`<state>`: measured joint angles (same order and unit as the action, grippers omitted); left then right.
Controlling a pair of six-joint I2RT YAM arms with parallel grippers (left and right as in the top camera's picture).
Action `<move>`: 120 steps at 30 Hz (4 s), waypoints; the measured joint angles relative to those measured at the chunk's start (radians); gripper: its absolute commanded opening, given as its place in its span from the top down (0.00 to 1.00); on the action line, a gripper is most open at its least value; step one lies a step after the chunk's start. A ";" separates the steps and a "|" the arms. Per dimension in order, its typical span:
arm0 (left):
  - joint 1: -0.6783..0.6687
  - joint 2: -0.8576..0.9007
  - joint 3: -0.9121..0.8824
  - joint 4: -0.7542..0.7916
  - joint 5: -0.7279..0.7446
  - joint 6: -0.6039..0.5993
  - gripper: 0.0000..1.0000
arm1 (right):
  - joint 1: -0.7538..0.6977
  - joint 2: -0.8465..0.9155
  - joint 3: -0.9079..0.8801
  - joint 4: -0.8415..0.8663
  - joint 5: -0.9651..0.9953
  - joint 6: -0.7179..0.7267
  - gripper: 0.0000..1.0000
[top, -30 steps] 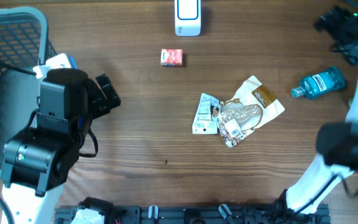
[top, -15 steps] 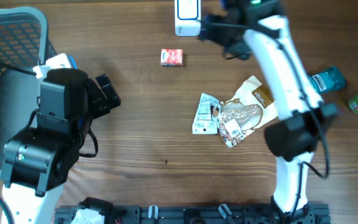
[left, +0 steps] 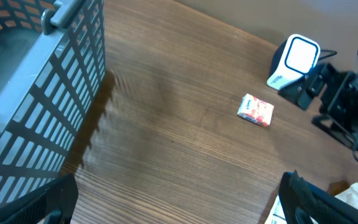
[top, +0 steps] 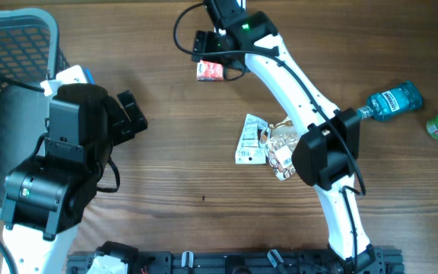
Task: Scan the item barcode
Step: 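Swing the right gripper back over the table toward the Kleenex packet, then lower the right gripper onto the red Kleenex packet and grasp it, then lift the Kleenex packet with the right gripper toward the scanner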
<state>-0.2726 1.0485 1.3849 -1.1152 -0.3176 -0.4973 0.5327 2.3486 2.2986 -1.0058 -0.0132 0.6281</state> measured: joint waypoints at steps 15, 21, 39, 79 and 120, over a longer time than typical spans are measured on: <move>0.000 0.000 0.000 0.000 0.000 0.000 0.00 | 0.005 0.171 0.000 0.187 0.109 -0.032 0.01; 0.000 0.000 0.000 0.000 0.000 0.000 0.00 | 0.025 0.199 0.000 0.223 0.165 -0.033 0.01; 0.000 0.000 0.000 0.000 0.000 0.000 0.00 | 0.072 0.270 0.000 0.236 0.235 -0.047 0.03; 0.000 0.000 0.000 0.000 0.000 0.000 0.00 | 0.066 0.238 0.000 0.024 0.250 -0.047 0.30; 0.000 0.000 0.000 0.000 0.000 0.000 0.00 | -0.017 -0.129 0.000 -0.599 -0.414 0.021 0.32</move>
<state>-0.2726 1.0485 1.3849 -1.1149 -0.3176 -0.4973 0.5159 2.2192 2.2986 -1.6047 -0.4274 0.6491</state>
